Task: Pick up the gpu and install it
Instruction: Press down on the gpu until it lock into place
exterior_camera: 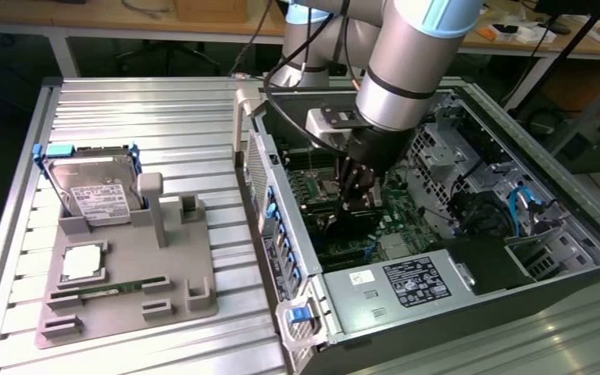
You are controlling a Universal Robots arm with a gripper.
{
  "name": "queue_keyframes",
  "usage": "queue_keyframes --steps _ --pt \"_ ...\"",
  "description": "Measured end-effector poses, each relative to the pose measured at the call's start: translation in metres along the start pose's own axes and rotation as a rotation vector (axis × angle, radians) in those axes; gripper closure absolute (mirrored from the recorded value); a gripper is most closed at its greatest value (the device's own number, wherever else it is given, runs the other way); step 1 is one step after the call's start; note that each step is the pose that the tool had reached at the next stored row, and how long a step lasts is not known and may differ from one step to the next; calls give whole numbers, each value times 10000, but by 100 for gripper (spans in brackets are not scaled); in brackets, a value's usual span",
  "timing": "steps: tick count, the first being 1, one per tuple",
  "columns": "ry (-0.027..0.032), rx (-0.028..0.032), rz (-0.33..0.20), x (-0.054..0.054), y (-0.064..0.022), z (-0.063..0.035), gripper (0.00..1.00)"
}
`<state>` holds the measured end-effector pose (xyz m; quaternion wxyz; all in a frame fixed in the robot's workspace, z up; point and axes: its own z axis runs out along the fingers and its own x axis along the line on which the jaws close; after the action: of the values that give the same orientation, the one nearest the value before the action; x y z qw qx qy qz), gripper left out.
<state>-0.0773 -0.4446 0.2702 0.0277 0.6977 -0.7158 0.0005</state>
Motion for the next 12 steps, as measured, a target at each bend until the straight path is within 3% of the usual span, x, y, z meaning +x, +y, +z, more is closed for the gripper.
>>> queue_keyframes --steps 2,3,5,12 --pt "-3 3 0 -1 0 7 89" --pt "-35 19 0 -3 0 -27 89" --pt "-15 9 1 6 28 -170 89" --pt "-19 10 0 16 252 -276 89"
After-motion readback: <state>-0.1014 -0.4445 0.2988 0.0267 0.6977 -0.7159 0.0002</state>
